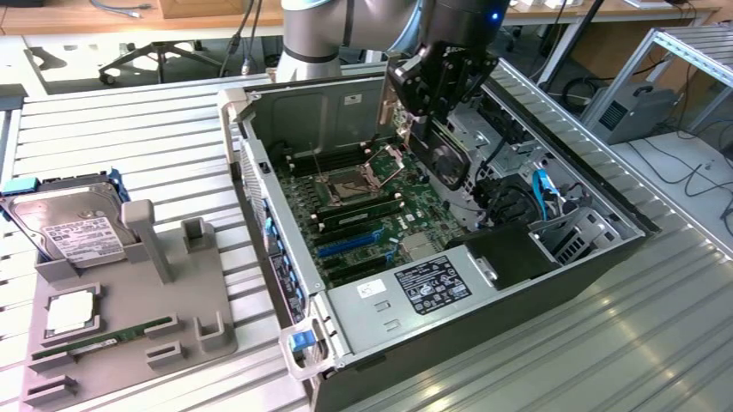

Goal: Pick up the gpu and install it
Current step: 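Insert the gpu into the slot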

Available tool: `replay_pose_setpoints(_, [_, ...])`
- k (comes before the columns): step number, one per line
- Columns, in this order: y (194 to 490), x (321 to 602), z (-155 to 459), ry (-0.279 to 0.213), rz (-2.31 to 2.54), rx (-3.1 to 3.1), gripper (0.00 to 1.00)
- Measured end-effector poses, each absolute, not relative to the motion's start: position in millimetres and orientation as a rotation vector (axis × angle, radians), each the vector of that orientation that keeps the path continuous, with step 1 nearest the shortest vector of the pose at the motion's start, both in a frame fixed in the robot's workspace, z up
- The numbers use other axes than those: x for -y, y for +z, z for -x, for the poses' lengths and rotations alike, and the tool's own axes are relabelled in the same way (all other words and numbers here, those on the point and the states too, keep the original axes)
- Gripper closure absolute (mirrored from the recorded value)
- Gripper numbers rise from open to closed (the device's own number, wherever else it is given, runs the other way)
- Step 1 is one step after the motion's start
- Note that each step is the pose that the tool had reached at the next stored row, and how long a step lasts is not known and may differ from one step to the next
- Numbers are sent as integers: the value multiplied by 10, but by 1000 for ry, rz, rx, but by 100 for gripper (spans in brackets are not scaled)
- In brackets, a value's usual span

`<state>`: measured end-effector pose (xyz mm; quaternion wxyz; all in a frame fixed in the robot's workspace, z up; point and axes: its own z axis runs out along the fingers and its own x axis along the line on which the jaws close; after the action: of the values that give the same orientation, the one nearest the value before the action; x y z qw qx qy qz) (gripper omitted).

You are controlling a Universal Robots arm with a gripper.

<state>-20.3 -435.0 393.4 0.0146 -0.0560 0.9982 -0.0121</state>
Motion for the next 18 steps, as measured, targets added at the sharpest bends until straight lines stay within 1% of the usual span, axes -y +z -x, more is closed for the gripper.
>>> replay_pose_setpoints(18, [3934, 4350, 177, -36, 308, -3096, 73])
